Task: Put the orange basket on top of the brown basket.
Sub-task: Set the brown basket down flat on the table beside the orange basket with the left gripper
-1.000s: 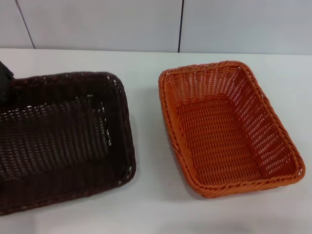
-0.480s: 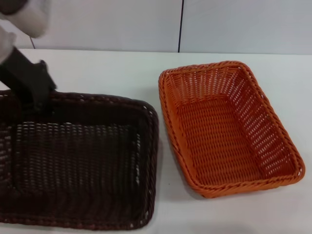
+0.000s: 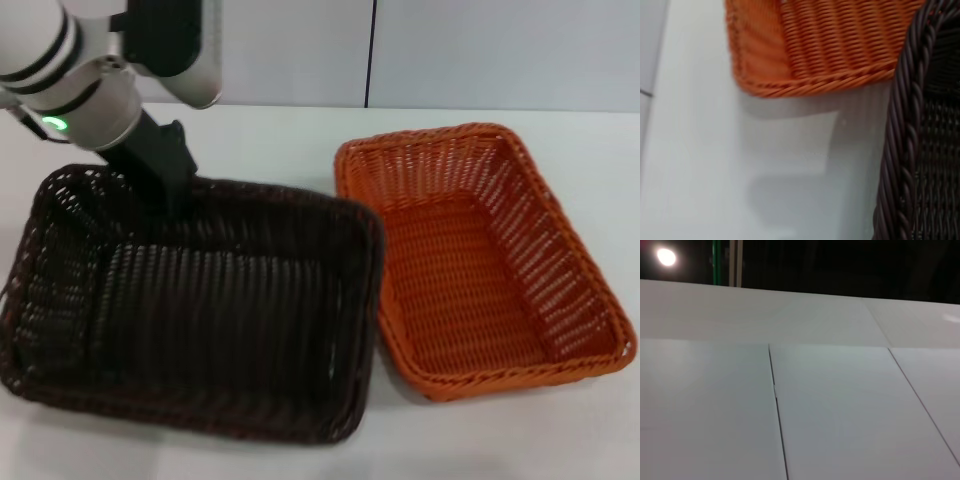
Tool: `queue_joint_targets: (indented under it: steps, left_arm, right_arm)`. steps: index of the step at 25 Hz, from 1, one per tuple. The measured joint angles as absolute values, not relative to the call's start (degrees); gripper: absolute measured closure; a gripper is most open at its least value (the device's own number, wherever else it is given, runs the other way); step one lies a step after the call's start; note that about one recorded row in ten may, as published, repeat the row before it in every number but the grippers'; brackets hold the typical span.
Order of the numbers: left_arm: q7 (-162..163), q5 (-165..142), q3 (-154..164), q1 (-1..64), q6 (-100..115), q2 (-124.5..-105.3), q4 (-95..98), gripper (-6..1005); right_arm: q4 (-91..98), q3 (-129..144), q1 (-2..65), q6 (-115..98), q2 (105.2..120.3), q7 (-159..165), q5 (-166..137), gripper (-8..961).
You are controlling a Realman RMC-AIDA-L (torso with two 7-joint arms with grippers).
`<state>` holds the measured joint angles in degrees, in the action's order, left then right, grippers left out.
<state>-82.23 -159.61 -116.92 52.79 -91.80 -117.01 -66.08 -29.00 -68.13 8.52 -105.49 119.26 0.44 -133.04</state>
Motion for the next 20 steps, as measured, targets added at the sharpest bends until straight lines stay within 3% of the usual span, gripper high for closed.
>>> queue_joint_targets:
  steps: [12,20]
  left_arm:
    - [-71.9,-162.9,-113.8,54.9,-76.4,-117.9,-59.5,796]
    - [-64.9,-160.0,-102.9,51.5,-72.5,-118.38,-62.1,757]
  right_arm:
    - [-29.2,-66.3,7.8,-108.9,118.71,0.4,-133.2,280]
    - [-28.7,-66.6,7.6,-110.1,118.56,3.3,-133.2,280]
